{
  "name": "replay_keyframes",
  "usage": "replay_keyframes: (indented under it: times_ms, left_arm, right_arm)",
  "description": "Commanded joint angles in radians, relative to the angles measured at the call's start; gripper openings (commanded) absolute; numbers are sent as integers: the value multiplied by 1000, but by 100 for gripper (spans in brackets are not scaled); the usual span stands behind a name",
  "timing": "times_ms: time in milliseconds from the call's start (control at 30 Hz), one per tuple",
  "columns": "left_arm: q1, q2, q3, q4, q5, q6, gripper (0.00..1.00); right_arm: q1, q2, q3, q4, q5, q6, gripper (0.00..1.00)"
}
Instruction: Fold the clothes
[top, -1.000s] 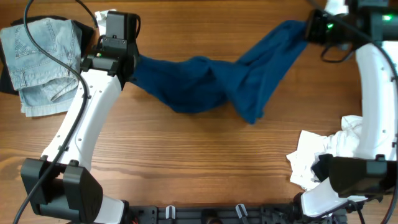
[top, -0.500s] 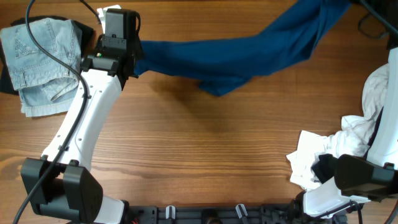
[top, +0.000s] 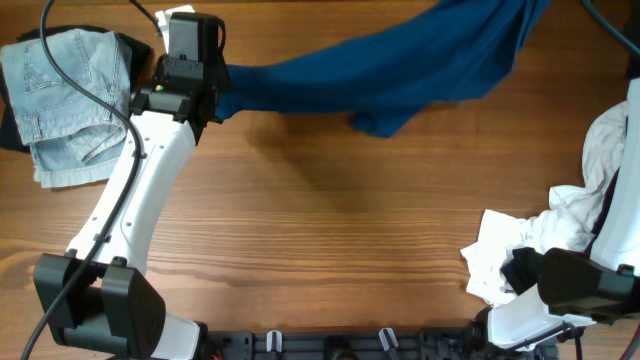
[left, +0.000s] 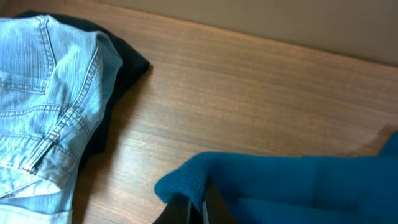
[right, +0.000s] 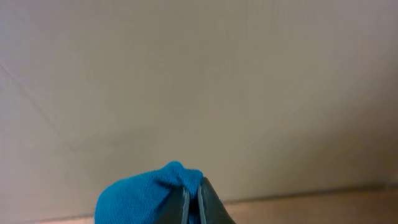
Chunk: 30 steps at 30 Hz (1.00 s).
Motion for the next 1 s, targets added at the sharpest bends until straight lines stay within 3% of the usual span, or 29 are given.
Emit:
replay_keyframes:
  times_ms: [0, 167, 300, 500, 667, 967]
  left_arm:
    - [0, -2, 13, 71, 1, -9, 4]
    - [0, -29, 13, 254, 5, -1, 4]
    - [0, -84, 14, 487, 8, 56, 4]
    - [-2, -222, 17, 724, 8, 151, 4]
    - [-2, -340, 17, 677, 8, 154, 4]
    - [-10, -399, 17, 555, 8, 154, 4]
  right_arm:
    - [-11, -37, 89, 6, -19, 10, 4]
    - [-11, -40, 89, -135, -93, 13, 4]
    - [-11, -40, 89, -251, -98, 12, 4]
    - [-10, -40, 89, -308, -109, 6, 4]
    - [-10, -37, 89, -347, -167, 8, 4]
    - [-8, -38, 89, -409, -180, -7, 4]
